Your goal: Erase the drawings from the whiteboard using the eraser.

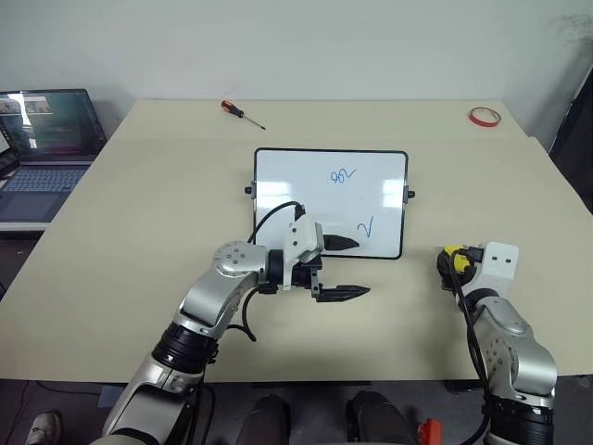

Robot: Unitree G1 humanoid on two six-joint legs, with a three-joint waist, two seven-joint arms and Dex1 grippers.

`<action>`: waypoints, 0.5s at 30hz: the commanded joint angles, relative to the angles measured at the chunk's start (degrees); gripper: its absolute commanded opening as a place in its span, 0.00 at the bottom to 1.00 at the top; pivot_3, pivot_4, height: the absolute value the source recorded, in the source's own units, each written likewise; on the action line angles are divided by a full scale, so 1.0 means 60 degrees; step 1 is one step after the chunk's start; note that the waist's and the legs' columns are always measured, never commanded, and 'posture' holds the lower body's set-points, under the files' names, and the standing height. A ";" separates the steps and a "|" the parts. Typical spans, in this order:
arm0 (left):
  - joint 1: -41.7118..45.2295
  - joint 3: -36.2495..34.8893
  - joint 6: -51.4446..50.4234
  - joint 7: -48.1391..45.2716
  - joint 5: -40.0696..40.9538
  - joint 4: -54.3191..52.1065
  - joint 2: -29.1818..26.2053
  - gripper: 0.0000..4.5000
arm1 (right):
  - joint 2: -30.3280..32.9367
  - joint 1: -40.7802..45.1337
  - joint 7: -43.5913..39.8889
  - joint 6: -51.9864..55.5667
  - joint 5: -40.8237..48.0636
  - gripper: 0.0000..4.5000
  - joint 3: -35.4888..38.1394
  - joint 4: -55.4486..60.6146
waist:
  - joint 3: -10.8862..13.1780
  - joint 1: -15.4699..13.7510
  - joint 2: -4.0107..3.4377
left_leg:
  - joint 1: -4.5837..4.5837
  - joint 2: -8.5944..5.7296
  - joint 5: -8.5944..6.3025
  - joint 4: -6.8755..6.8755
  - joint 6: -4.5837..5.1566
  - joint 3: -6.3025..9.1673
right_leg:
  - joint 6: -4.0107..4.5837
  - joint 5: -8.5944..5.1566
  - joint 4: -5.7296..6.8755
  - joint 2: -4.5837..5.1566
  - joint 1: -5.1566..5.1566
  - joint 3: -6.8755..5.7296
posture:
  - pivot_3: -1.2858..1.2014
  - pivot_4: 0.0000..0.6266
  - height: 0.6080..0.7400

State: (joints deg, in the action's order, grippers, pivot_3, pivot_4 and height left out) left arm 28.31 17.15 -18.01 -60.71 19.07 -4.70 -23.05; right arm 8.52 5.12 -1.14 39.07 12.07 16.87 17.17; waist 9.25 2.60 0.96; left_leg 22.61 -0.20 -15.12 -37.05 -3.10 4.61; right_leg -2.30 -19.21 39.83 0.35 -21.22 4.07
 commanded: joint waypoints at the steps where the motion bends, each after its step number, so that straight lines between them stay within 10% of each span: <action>1: 0.0231 -0.0197 0.0264 -0.0047 0.0009 -0.0085 0.0048 1.00 | 0.0114 0.0073 0.0051 -0.0224 0.0015 0.36 0.0146 0.0140 | 0.0000 0.0000 0.0000 | 0.0000 0.0000 0.0000 0.0000 0.0000 0.0000 | 0.0000 0.0000 0.0000 0.0000 0.0000 0.0000 | 0.52 0.24 1.00; 15: 0.0286 -0.0195 0.0314 -0.0009 -0.0016 -0.0026 0.0102 1.00 | 0.0053 -0.0009 0.0285 -0.0309 0.0014 0.29 0.0131 0.0323 | 0.0000 0.0001 0.0000 | 0.0000 0.0000 0.0000 0.0000 0.0000 0.0000 | 0.0000 0.0000 0.0001 0.0000 0.0000 0.0000 | 0.52 0.24 1.00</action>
State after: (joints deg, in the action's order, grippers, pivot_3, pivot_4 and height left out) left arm 29.10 17.14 -16.98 -60.75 18.85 -3.85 -22.57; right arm 8.70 5.07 0.22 38.57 12.07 16.88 17.16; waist 9.25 2.61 0.96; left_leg 22.61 -0.21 -15.12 -37.05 -3.10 4.61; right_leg -2.30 -19.21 39.83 0.35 -21.22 4.07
